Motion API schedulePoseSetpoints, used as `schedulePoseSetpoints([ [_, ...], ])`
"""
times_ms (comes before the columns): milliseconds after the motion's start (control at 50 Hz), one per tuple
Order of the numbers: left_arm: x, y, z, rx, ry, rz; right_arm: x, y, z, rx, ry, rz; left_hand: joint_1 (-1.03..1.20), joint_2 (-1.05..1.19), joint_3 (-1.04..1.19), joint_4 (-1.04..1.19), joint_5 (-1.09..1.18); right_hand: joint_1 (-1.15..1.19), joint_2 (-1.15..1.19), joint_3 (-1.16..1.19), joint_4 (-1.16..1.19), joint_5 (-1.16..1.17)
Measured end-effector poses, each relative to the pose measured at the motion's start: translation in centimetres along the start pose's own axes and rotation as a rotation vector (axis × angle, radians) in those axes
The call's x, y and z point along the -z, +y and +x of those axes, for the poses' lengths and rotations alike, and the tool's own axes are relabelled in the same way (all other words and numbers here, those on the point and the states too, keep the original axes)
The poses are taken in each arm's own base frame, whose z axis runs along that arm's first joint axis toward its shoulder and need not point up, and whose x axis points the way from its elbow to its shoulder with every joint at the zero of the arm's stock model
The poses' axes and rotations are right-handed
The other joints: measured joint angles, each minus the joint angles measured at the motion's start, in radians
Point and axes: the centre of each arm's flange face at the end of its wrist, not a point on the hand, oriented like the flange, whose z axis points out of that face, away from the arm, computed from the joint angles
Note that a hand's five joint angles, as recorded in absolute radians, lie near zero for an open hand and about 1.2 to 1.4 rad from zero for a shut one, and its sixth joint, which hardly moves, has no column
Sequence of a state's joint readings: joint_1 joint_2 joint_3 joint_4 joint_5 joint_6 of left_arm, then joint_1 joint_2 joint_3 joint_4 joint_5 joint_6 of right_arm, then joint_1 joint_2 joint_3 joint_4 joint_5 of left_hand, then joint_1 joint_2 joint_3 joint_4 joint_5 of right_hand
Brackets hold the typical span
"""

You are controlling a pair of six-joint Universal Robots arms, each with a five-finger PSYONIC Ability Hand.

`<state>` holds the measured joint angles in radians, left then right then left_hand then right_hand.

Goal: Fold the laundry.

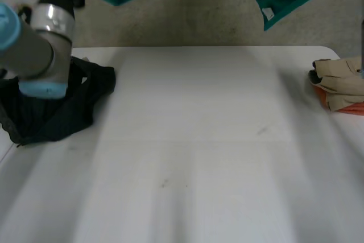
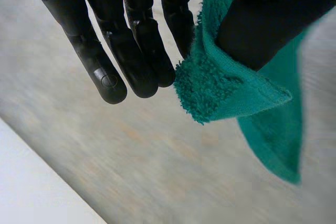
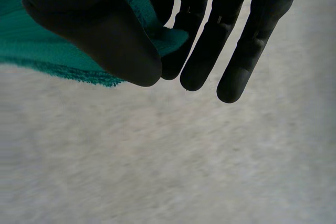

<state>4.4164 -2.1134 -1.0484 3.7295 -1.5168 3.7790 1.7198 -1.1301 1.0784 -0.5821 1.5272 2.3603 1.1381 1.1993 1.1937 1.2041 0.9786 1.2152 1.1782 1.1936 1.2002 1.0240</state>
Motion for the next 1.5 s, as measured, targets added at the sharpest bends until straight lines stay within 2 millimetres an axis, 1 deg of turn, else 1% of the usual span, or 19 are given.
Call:
schedulePoseSetpoints([
  [60,1.9,1.9,1.5,0.005,0.058,-0.074,1.1,1.4,-1.7,-0.004,-0.068,-0.037,0.000,0.000,0.000,0.000,0.000,0.000,0.000,0.000,0.000,0.000],
  [160,5.3,4.7,4.0,0.015,0.147,-0.190,4.5,5.0,-5.9,-0.022,-0.241,-0.144,0.000,0.000,0.000,0.000,0.000,0.000,0.000,0.000,0.000,0.001],
  [220,8.3,6.6,5.8,0.023,0.219,-0.279,7.7,7.4,-8.6,-0.039,-0.363,-0.240,0.000,0.000,0.000,0.000,0.000,0.000,0.000,0.000,0.000,0.001],
  [260,9.6,7.4,6.6,0.026,0.250,-0.317,8.8,8.1,-9.4,-0.045,-0.402,-0.274,0.000,0.000,0.000,0.000,0.000,0.000,0.000,0.000,0.000,0.001],
  [300,12.1,8.5,7.8,0.030,0.307,-0.388,11.6,9.6,-11.0,-0.061,-0.498,-0.366,0.000,0.000,0.000,0.000,0.000,0.000,0.000,0.000,0.000,0.001],
  [380,15.2,9.0,8.4,0.031,0.367,-0.463,14.2,10.3,-11.7,-0.072,-0.592,-0.465,0.000,0.000,0.000,0.000,0.000,0.000,0.000,0.000,0.000,0.001],
  [440,17.2,8.2,7.8,0.029,0.400,-0.507,16.3,10.5,-11.3,-0.078,-0.679,-0.571,0.000,0.000,0.000,0.000,0.000,0.000,0.000,0.000,0.000,0.001],
  [540,19.6,5.7,5.8,0.028,0.430,-0.558,18.1,9.8,-8.8,-0.079,-0.776,-0.713,0.000,0.000,0.000,0.000,0.000,0.000,0.000,0.000,0.000,0.001],
  [560,20.6,4.6,4.8,0.028,0.445,-0.588,18.6,9.2,-7.4,-0.072,-0.810,-0.764,0.000,0.000,0.000,0.000,0.000,0.000,0.000,0.000,0.000,0.001],
  [660,24.2,2.3,2.5,0.036,0.529,-0.738,20.8,7.8,-3.7,-0.012,-0.928,-0.890,0.000,0.000,0.000,0.000,0.000,0.000,0.000,0.000,0.000,0.001],
  [700,25.7,1.7,2.0,0.045,0.575,-0.812,21.9,7.4,-2.6,0.027,-0.984,-0.928,0.000,0.000,0.000,0.000,0.000,0.000,0.000,0.000,0.000,0.001],
  [800,27.9,1.2,1.6,0.063,0.666,-0.946,23.5,7.2,-1.6,0.088,-1.066,-0.956,0.000,0.000,0.000,0.000,0.000,0.000,0.000,0.000,0.000,0.001],
  [920,27.7,2.2,2.4,0.070,0.689,-0.970,23.1,7.9,-2.0,0.073,-0.996,-0.923,0.000,0.000,0.000,0.000,0.000,0.000,0.000,0.000,0.000,0.001],
  [1020,25.7,3.8,3.5,0.071,0.652,-0.914,22.0,9.1,-3.3,-0.033,-0.879,-0.882,0.000,0.000,0.000,0.000,0.000,-0.003,0.000,0.000,0.000,0.001],
  [1100,24.4,4.4,4.1,0.070,0.631,-0.873,21.7,9.6,-3.9,-0.144,-0.833,-0.897,0.000,0.000,0.000,0.000,0.000,-0.242,-0.215,-0.224,-0.228,-0.227],
  [1180,24.0,4.4,4.8,0.071,0.637,-0.849,21.8,9.5,-4.0,-0.234,-0.823,-0.950,0.000,0.000,0.000,0.000,0.000,-0.446,-0.422,-0.430,-0.438,-0.447],
  [1280,24.2,3.9,5.2,0.070,0.655,-0.838,22.0,8.9,-3.6,-0.290,-0.848,-1.022,0.000,0.000,0.000,0.000,0.000,-0.594,-0.563,-0.586,-0.595,-0.609],
  [1380,24.5,3.5,5.2,0.069,0.665,-0.839,22.4,8.4,-3.4,-0.309,-0.884,-1.071,0.000,0.000,0.000,0.000,0.000,-0.602,-0.580,-0.597,-0.607,-0.626],
  [1500,24.8,3.1,4.9,0.068,0.665,-0.840,23.1,9.4,-4.3,-0.305,-0.902,-1.092,0.000,0.000,0.000,0.000,0.000,-0.602,-0.577,-0.595,-0.604,-0.597],
])
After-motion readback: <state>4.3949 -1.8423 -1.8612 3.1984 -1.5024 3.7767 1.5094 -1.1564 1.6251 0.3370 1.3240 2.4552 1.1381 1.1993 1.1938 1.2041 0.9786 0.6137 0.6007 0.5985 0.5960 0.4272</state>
